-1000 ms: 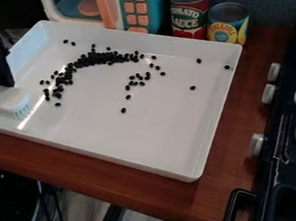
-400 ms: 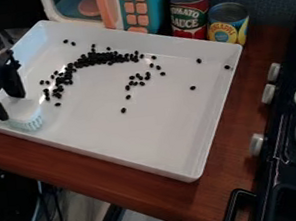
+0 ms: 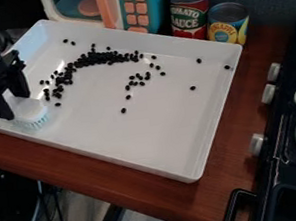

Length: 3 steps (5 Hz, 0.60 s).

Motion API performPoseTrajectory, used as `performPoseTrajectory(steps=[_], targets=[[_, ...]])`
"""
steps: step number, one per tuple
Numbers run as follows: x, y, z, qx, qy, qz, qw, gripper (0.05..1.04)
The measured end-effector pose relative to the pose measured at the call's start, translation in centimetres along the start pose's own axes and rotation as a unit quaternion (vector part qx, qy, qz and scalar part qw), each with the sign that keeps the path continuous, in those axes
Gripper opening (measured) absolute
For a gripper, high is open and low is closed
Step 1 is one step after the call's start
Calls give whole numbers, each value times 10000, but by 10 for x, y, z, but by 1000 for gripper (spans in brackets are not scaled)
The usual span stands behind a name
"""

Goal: Sweep into pile

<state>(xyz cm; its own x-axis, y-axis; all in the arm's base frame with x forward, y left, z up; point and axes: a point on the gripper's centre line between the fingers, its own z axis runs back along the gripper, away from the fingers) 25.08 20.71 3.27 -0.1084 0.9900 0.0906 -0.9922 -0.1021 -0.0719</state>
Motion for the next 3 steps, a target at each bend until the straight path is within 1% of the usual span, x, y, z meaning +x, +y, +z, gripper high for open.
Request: performPoseTrajectory(steps=[1, 2, 3], targets=[[-7, -7, -1, 15, 56, 51, 10000, 685], [-11, -20, -1, -22, 51, 123, 9999, 685], [-14, -37, -3, 15, 27, 298, 9996, 685]])
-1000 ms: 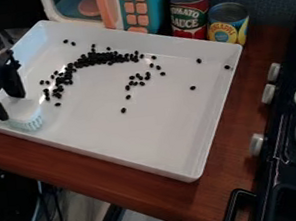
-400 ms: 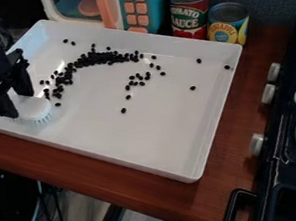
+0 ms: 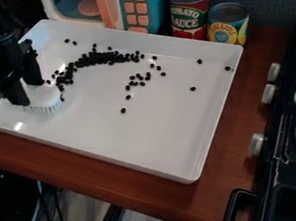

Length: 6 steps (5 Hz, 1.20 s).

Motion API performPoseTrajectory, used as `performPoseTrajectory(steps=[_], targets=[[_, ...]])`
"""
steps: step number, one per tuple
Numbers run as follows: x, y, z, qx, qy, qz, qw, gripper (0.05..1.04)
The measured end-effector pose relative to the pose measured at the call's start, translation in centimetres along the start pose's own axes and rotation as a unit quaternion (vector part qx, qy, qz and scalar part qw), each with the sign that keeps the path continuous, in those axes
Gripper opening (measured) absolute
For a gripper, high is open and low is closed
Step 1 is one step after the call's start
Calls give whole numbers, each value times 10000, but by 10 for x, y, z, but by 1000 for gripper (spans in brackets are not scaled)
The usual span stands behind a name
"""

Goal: Sweep into pile

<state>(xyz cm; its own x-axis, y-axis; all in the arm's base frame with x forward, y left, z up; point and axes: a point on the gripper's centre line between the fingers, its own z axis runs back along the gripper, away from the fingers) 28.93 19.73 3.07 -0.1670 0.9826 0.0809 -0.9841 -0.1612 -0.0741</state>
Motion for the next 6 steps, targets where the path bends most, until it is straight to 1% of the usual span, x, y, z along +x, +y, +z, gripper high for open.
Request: performPoseTrajectory(steps=[2, 3, 4, 5, 6], targets=[[-7, -31, -2, 38, -11, 278, 9996, 685], [-13, -44, -4, 28, 26, 308, 9995, 685], [-23, -50, -5, 15, 43, 52, 10000, 685], [-35, -56, -4, -56, 80, -666, 9977, 685], [-43, -67, -4, -66, -79, -1187, 9929, 685]])
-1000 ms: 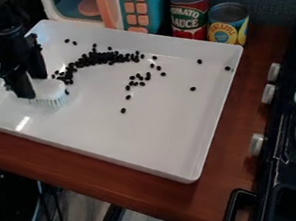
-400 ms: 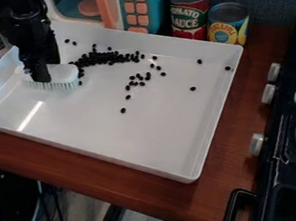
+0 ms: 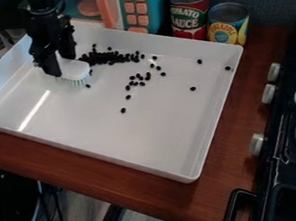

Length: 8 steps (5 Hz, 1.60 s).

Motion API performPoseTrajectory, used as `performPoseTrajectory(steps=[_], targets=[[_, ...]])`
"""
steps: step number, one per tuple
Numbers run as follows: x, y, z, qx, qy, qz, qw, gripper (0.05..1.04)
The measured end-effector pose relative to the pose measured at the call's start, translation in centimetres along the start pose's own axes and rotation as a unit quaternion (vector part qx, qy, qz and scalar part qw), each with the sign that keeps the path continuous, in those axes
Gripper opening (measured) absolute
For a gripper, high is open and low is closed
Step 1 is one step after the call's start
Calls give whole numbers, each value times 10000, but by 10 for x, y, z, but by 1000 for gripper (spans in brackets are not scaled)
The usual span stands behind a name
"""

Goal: Sweep into pile

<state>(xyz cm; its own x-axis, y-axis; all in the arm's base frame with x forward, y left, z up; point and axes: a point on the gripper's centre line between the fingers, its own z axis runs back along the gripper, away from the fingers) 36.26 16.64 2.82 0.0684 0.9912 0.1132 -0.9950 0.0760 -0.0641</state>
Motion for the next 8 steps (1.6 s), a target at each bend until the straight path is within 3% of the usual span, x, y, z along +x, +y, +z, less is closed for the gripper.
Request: performPoseTrajectory(steps=[1, 2, 3, 4, 5, 7, 8], targets=[[-1, -13, -1, 209, -299, -443, 9984, 685], [-4, -22, -2, 499, -645, -1214, 9892, 685], [-5, -30, -2, 583, -764, -1698, 9808, 685], [-4, -33, -2, 566, -788, -1790, 9791, 685], [-9, -39, -1, 401, -601, -1785, 9813, 685], [-14, -38, 9, 146, 94, -1134, 9934, 685], [-6, -27, 42, -104, -95, -433, 9990, 685]])
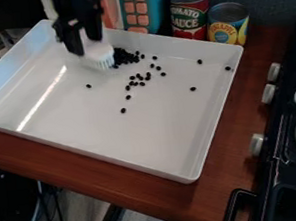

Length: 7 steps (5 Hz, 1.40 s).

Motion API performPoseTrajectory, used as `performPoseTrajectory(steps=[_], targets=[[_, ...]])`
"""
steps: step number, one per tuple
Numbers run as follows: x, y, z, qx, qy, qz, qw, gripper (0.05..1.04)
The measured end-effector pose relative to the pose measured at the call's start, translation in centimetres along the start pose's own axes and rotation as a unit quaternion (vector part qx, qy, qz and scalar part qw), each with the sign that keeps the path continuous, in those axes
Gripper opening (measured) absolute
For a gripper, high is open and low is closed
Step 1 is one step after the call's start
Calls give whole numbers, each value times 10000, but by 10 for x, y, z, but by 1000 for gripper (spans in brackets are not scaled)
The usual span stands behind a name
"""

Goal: Sweep into pile

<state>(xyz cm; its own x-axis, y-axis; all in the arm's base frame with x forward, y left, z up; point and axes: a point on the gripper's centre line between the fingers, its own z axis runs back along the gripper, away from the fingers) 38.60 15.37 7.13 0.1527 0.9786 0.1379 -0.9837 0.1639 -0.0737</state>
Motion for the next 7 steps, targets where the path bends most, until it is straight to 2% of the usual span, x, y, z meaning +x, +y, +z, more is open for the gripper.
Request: performPoseTrajectory(steps=[1, 2, 3, 4, 5, 6, 7], targets=[[-8, 32, 33, -211, -7, 846, 9962, 685], [-41, 62, 41, -218, 247, 1413, 9894, 685], [-76, 95, 26, 399, 718, 2367, 9681, 685], [-116, 111, 30, 311, 726, 2561, 9634, 685], [-141, 117, 19, 355, 715, 2653, 9609, 685], [-156, 116, 5, 409, 620, 2628, 9620, 685], [-159, 115, -10, 313, 509, 2629, 9630, 685]])
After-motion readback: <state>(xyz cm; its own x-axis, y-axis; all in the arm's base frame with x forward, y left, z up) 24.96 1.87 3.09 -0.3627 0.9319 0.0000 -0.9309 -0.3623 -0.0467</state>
